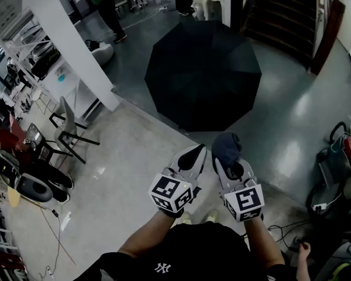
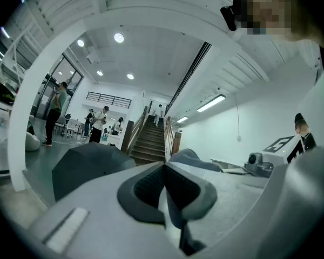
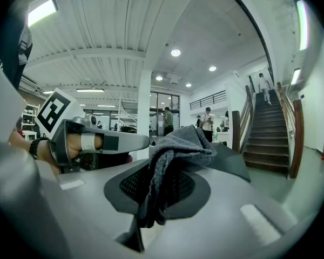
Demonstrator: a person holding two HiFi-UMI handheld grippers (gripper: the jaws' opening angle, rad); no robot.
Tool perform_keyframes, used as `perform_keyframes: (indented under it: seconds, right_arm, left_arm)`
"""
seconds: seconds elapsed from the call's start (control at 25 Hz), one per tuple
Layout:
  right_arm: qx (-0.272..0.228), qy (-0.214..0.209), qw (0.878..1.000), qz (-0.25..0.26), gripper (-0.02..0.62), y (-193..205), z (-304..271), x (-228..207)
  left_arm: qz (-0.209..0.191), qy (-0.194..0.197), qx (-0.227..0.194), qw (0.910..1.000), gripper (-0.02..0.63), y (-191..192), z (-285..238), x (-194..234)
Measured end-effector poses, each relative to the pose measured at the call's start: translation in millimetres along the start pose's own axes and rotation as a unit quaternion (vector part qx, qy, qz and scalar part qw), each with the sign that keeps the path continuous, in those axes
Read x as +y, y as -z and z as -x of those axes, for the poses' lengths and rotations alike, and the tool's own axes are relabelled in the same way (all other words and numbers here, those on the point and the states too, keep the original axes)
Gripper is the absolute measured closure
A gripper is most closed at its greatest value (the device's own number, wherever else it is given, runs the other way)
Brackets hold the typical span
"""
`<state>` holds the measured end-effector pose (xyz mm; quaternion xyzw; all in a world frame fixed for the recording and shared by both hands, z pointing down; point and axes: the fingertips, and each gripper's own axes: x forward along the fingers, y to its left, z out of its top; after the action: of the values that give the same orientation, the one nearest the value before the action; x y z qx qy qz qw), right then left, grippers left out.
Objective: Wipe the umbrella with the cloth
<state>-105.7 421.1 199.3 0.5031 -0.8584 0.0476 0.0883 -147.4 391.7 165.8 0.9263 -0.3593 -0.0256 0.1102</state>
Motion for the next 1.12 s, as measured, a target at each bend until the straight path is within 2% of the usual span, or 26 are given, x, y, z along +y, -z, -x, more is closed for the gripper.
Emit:
perform_keyframes:
  seconds: [0.52, 0.72, 1.12]
  right_arm:
    - [0.002, -0.002, 1.000, 0.003, 0.522, -7, -4, 3]
    - [-0.005, -0.011, 1.000, -0.019, 0.517, -4, -1, 7]
    - [-0.018, 0.001, 0.999, -0.047, 0.517, -2, 5, -15]
  left_arm:
    - [0.003, -0.002, -0.004, 1.0000, 0.606, -7, 2, 4]
    - [0.009, -0.004, -0.005, 0.9999, 0.604, -2, 8, 7]
    - [0.003, -0.020, 0.000, 0.9998, 0.604, 3, 9, 18]
